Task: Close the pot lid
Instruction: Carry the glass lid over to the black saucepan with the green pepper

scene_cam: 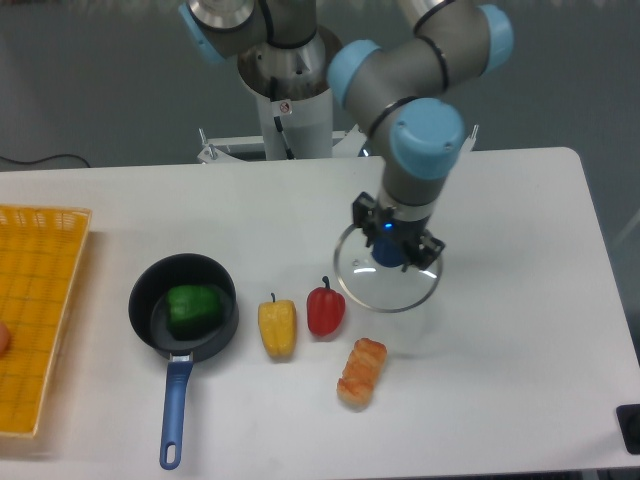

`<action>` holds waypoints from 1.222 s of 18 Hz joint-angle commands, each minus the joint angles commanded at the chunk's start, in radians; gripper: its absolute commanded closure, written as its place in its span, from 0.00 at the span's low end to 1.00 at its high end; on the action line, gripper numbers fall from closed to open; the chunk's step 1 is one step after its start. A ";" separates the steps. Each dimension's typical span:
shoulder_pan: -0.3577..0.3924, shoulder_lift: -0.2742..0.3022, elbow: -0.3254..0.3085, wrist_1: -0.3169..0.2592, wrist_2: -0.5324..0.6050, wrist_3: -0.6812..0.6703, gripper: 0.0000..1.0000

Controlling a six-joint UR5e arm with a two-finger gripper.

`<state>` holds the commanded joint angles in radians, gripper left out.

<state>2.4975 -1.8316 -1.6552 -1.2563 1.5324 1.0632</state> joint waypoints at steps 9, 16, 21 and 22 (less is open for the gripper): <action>-0.153 0.035 0.000 0.017 0.000 -0.176 0.45; -0.267 0.029 0.000 0.051 0.000 -0.316 0.45; -0.342 0.020 -0.002 0.066 0.000 -0.405 0.45; -0.356 0.020 -0.002 0.071 0.000 -0.419 0.45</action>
<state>2.1416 -1.8116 -1.6567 -1.1858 1.5324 0.6444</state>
